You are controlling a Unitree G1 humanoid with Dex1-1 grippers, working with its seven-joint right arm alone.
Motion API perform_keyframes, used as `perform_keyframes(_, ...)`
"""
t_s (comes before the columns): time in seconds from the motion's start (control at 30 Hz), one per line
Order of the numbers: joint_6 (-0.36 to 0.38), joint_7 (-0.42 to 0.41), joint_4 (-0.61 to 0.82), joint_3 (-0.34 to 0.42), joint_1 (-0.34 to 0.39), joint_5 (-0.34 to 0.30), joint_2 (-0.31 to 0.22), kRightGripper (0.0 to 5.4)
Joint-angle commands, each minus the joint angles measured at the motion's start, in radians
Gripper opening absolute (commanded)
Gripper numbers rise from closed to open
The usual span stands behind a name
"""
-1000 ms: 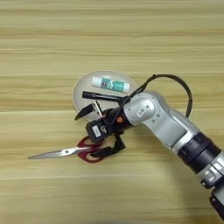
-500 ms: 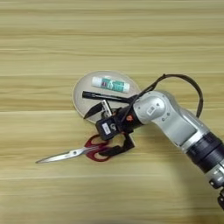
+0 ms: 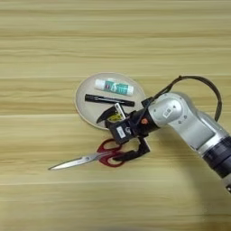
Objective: Move the objects on the table
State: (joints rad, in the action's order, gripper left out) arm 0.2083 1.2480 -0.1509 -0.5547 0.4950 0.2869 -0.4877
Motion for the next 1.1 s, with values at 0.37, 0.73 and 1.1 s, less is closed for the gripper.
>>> perform_keyframes(0.37, 0.022, 0.018, 0.028, 0.075, -0.024, -0.034, -0.139, 5.36)
perform_keyframes(0.73, 0.014, -0.002, 0.007, 0.139, -0.053, -0.054, -0.186, 5.36)
perform_keyframes(1.1, 0.011, -0.023, -0.033, 0.182, -0.061, -0.053, -0.212, 5.36)
